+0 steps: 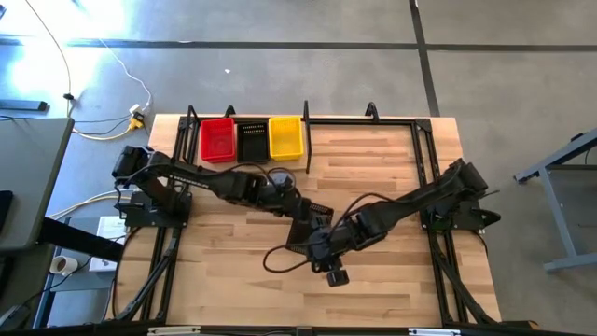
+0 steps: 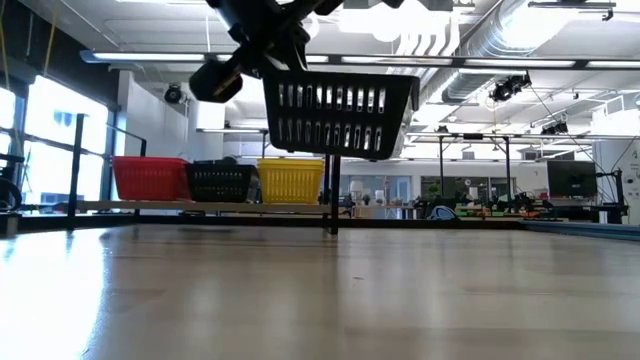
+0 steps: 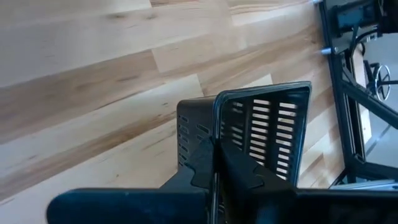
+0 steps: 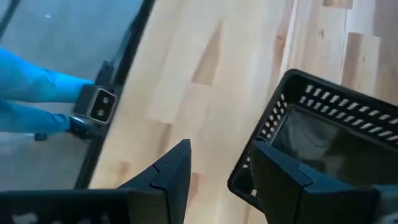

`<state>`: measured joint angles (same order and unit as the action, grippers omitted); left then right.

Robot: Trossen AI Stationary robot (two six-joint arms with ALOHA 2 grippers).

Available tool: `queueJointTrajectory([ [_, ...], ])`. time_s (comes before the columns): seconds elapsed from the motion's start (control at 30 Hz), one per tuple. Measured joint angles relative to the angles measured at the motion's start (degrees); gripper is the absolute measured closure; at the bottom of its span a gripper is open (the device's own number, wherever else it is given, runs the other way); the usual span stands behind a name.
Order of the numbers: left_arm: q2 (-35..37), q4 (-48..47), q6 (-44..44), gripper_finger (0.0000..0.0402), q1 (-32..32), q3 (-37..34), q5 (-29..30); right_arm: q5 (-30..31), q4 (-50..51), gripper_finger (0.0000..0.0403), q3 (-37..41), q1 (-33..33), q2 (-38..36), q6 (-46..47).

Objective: Stack baskets on shelf by color
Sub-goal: Stack the black bin on top of the black bin

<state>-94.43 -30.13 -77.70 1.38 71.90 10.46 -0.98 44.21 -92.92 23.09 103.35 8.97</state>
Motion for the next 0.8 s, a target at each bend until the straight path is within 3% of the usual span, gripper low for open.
queueJointTrajectory([
  [0.8,0.0,6.7,3.0,0.0401,-1.5,0.0,-2.9,9.2,5.8,0.0264,0.0,0.3,7.0,6.2],
])
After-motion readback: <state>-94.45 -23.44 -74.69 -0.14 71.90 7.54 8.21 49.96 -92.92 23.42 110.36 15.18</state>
